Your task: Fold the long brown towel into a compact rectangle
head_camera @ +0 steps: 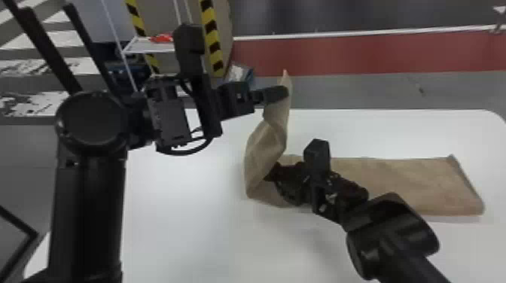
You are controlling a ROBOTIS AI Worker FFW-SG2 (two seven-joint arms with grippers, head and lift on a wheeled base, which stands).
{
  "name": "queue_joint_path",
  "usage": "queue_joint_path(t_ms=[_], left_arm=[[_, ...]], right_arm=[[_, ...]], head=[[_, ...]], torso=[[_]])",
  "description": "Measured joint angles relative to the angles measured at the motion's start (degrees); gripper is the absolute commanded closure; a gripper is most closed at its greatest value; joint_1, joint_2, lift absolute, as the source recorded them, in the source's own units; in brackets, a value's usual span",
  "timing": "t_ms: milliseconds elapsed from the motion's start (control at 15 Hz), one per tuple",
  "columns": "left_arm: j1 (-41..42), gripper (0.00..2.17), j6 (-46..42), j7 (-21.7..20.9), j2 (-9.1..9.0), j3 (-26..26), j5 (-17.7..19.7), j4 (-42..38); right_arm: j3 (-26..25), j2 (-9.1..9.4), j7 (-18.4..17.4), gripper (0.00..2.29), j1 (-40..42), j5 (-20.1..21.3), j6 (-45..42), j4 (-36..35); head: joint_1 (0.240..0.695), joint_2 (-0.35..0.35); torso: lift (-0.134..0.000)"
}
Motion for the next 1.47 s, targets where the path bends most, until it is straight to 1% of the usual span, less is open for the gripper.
queue_joint_path(t_ms=[67, 133, 267, 400, 533, 600, 667, 733, 800, 867, 933, 1000, 1067, 1200, 1267, 1333, 1400, 1467], left_arm=[[0.02, 2.13, -0.07, -0.07, 0.06, 0.00, -0.01, 0.01], [0.10, 2.13, -0.12, -0.11, 0.12, 0.03, -0.05, 0.01], [0.22, 2.13, -0.19, -0.13, 0.21, 0.12, -0.08, 0.03], [0.24, 2.13, -0.20, -0.29, 0.21, 0.17, -0.08, 0.04], [0.22, 2.13, -0.20, -0.47, 0.20, 0.11, -0.19, -0.01], [0.17, 2.13, -0.20, -0.47, 0.19, 0.05, -0.34, -0.02], [0.14, 2.13, -0.20, -0.50, 0.19, -0.02, -0.46, -0.03], [0.13, 2.13, -0.20, -0.51, 0.19, -0.11, -0.57, -0.03], [0.16, 2.13, -0.20, -0.45, 0.23, -0.23, -0.77, -0.03], [0.32, 2.13, -0.20, -0.35, 0.30, -0.33, -1.07, -0.03], [0.54, 2.13, -0.25, -0.32, 0.37, -0.40, -1.30, -0.03], [0.79, 2.13, -0.36, -0.33, 0.41, -0.48, -1.56, -0.03], [1.03, 2.13, -0.47, -0.31, 0.39, -0.64, -1.85, -0.02], [1.54, 2.14, -0.57, 0.01, 0.03, -1.21, -2.78, -0.12], [1.85, 2.14, -0.85, 0.36, -0.26, -1.92, -4.02, -0.28], [2.18, 2.14, -1.51, 1.05, -0.53, -2.93, -5.80, -0.62], [2.63, 2.14, -2.34, 1.65, -0.81, -4.23, -7.95, -1.09], [3.08, 2.14, -2.88, 1.78, -1.21, -5.33, -9.42, -1.39]], right_arm=[[0.08, 0.00, 1.48, 1.69, -0.08, -1.75, -1.18, -0.18], [0.00, 0.00, 3.32, 1.69, -0.46, -3.97, -2.62, -0.17], [-0.40, 0.00, 8.32, 1.69, -1.68, -11.25, -4.68, 0.35], [-0.65, 0.00, 10.13, 1.69, -2.33, -15.19, -4.97, 0.59], [-0.66, 0.00, 10.04, 1.68, -2.55, -16.54, -4.99, 0.73], [-0.66, 0.00, 9.22, 1.65, -2.43, -16.11, -4.97, 0.71], [-0.75, 0.00, 8.15, 1.54, -2.11, -15.16, -4.56, 0.66], [-0.94, 0.00, 6.96, 1.48, -1.66, -13.60, -3.42, 0.58], [-1.32, 0.00, 6.14, 1.21, -0.96, -11.84, -2.35, 0.54], [-2.08, 0.00, 5.88, 0.83, 0.03, -10.42, -1.69, 0.49], [-3.02, -0.03, 5.87, 0.35, 1.04, -9.74, -1.43, 0.16], [-4.28, -0.44, 5.77, 0.08, 2.52, -9.38, -1.32, -0.92], [-5.65, -1.49, 4.84, 0.04, 4.40, -9.20, -1.24, -3.17], [-9.13, -4.54, 2.57, 0.05, 8.98, -9.05, -0.59, -9.84], [-12.21, -5.95, 1.88, 0.05, 11.87, -8.89, 0.67, -14.47], [-15.39, -7.04, 0.91, 0.05, 14.61, -8.29, 2.26, -18.67], [-19.14, -8.40, -0.84, 0.06, 17.83, -7.21, 4.14, -23.28], [-23.39, -9.72, -1.73, 0.07, 21.13, -6.64, 5.24, -27.23]], head=[[0.687, 0.160], [0.674, 0.166], [0.657, 0.167], [0.645, 0.164], [0.638, 0.160], [0.638, 0.159], [0.640, 0.158], [0.645, 0.157], [0.653, 0.156], [0.671, 0.153], [0.679, 0.150], [0.685, 0.145], [0.689, 0.137], [0.695, 0.080], [0.695, 0.058], [0.695, 0.007], [0.695, -0.022], [0.695, -0.063]], torso=[[-0.124], [-0.124], [-0.124], [-0.124], [-0.124], [-0.124], [-0.124], [-0.124], [-0.124], [-0.124], [-0.124], [-0.124], [-0.124], [-0.124], [-0.124], [-0.124], [-0.124], [-0.124]])
